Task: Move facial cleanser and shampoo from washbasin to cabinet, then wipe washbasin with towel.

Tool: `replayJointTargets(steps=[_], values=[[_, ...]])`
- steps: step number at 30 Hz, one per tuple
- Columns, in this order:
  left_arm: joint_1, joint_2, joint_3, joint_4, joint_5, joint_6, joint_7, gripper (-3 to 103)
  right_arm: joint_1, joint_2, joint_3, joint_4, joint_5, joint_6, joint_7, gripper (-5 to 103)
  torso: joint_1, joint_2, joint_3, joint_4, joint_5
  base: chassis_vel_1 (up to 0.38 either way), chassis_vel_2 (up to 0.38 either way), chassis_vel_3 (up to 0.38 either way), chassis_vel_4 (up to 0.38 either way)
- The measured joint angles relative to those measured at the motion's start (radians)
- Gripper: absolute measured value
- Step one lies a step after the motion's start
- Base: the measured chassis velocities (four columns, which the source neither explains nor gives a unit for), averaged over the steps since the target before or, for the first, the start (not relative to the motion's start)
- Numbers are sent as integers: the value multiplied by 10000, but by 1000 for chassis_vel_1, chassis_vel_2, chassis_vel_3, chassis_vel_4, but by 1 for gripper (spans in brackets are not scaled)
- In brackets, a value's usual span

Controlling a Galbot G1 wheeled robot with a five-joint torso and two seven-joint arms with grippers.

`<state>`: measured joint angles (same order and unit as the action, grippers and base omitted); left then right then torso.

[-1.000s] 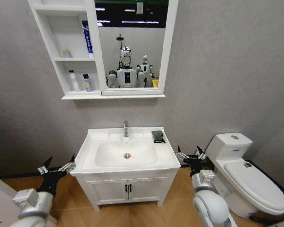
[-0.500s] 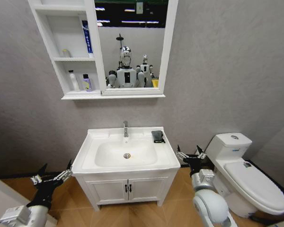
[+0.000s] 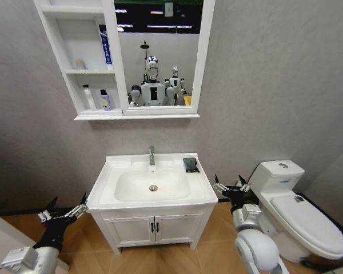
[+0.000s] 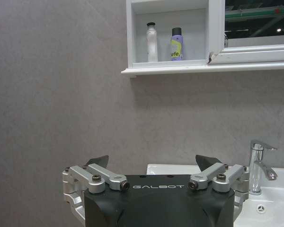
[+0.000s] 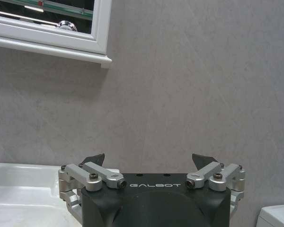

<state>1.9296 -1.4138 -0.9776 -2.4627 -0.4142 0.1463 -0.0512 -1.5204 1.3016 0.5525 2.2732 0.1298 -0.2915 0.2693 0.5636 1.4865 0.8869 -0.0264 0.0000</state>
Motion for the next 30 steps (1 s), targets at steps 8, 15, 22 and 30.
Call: replayJointTargets(steps=[8,15,22,30], values=[[-13,9,10,10,-12,12,-8,100,-45,65,-33,11,-28,-22,-55,100,-1,0,0,0,0,-15,12,17,-11],[-17,13,16,13,-18,15,-12,100,-21,72,-38,9,-31,-20,-74,100,1,-2,1,1,0,-58,71,70,-64],[-18,15,17,15,-19,15,-14,100,-21,73,-70,17,-26,-83,-107,100,0,0,0,0,0,-34,37,44,-54],[-16,17,18,15,-19,17,-15,100,12,93,-95,-58,-4,-86,-145,100,-1,-1,0,0,0,-55,42,62,-55]])
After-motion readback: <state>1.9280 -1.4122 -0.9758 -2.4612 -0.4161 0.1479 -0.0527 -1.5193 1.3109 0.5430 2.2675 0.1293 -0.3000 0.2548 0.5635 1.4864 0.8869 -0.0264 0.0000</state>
